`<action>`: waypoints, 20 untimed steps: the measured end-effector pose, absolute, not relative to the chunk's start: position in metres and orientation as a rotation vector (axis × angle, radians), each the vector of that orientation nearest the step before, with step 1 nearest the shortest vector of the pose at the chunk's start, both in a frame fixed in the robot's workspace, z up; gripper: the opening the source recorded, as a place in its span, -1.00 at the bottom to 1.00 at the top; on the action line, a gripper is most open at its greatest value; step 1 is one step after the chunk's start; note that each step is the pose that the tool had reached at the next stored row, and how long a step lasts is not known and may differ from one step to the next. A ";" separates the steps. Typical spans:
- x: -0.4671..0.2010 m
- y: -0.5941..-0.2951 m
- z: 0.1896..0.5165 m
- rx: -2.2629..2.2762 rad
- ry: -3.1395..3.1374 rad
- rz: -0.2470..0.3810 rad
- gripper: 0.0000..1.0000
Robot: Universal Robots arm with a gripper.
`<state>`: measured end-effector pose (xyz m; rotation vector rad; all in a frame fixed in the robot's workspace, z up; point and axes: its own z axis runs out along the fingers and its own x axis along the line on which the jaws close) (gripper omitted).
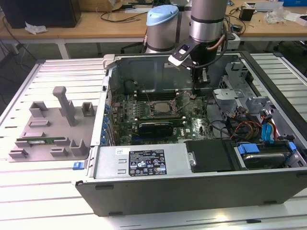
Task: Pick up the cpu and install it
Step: 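Close the cpu cover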
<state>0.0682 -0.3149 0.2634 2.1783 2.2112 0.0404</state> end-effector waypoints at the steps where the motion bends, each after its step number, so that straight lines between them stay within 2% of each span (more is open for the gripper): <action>1: 0.069 -0.315 0.260 2.178 2.212 0.040 -0.79; 20: 0.067 -0.310 0.245 2.180 2.213 0.037 -0.79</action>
